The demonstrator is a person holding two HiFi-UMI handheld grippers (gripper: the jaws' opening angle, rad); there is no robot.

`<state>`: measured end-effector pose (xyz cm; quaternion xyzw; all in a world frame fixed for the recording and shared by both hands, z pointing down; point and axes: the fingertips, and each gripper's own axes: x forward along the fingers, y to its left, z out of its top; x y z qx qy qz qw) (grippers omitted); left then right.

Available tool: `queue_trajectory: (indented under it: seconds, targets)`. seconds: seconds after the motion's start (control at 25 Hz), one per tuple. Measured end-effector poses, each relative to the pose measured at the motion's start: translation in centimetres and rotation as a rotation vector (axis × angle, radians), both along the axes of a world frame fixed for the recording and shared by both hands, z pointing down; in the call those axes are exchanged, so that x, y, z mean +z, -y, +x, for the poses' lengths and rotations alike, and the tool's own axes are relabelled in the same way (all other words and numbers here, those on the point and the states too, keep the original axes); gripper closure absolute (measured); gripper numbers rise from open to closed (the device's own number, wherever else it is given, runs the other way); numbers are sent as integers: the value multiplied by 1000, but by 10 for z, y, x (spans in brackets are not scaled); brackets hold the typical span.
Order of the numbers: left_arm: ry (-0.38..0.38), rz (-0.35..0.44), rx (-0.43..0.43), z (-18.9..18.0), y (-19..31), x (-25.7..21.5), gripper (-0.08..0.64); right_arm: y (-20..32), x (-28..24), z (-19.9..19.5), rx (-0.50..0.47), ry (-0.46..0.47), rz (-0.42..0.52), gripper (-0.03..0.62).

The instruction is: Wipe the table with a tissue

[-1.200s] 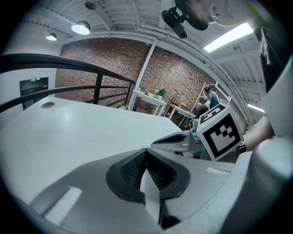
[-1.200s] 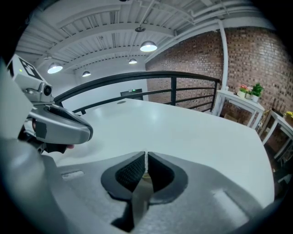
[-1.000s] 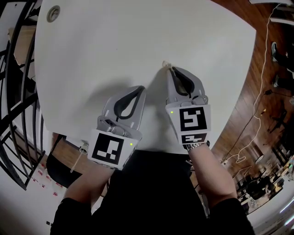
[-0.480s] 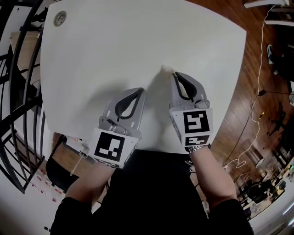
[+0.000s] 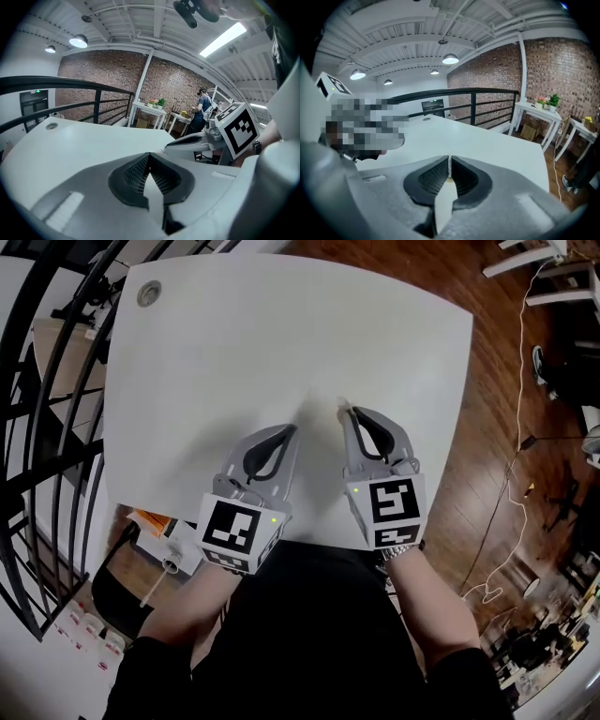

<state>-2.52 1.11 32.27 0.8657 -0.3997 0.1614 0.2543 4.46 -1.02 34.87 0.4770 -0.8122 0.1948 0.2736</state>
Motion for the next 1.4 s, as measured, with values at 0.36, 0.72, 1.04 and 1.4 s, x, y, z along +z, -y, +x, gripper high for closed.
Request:
queue_trajectory:
  seconds: [0.36,0.72,1.04,1.4]
  targets:
    - [6,76,32,12,-13,-34,546,-20,-49,-5,-25,52,61,583]
    - [18,133,47,14,-13,-53,546,-36,-78,-5,-28,81,92,583]
    - [2,135,59,24,-14,-65,546,-40,-90,0,-34,77,108,583]
    - [15,166,66,24,-14,-69,546,-42,-96,-3,-41,75,123,583]
